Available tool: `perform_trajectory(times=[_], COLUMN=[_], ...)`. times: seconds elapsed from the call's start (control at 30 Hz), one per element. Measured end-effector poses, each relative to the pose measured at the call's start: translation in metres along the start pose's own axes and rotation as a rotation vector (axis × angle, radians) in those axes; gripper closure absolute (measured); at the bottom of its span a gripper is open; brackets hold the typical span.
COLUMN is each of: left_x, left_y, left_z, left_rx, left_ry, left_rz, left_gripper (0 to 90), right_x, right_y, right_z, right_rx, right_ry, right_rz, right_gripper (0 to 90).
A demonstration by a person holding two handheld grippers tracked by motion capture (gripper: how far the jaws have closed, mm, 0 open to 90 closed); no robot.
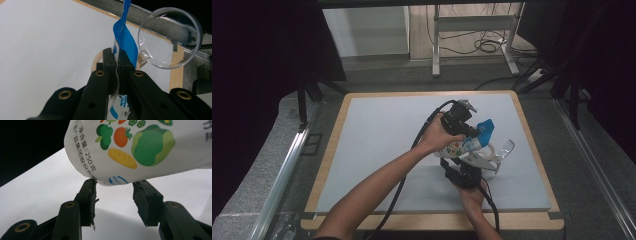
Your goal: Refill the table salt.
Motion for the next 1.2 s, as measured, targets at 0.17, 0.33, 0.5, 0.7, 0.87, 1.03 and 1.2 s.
perform_trajectory(times=[0.17,0.33,0.5,0.7,0.87,1.03,1.2], left_x=[-0.001,0.000,-0.001,0.001,0.003,0.006,0.008], left_y=[-0.003,-0.006,-0.007,-0.008,-0.010,-0.011,-0.012], left_z=[-0.001,-0.002,-0.002,-0.002,-0.004,-0.008,-0.011], left_rx=[0.002,0.001,0.006,0.003,0.010,0.010,0.019], left_ry=[-0.011,-0.021,-0.032,-0.036,-0.052,-0.064,-0.085], left_rz=[0.020,0.032,0.048,0.060,0.077,0.076,0.090], left_gripper=[88.8,88.7,88.8,88.7,88.7,88.7,88.8], right_x=[0.001,0.001,0.002,0.003,0.004,0.000,-0.002], right_y=[-0.001,-0.002,-0.002,-0.003,-0.005,-0.010,-0.015], right_z=[0.001,0.002,0.002,0.003,0.003,0.004,0.007], right_rx=[0.002,0.007,0.008,0.010,0.014,0.013,0.024], right_ry=[0.004,0.006,0.008,0.007,0.001,0.001,0.005], right_rz=[-0.002,-0.007,-0.008,-0.009,-0.011,0.010,0.018], right_gripper=[53.2,52.8,52.1,51.4,50.6,49.2,48.4])
Point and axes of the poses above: each handheld gripper's, and its own axes: y roughly forward along the jaws, x roughly out of its underside, z roughly to its right, the point moved 5 cm from there along y, roughly forward along the jaws, and after that the axes turned 9 degrees about z, right-handed, at the moved point
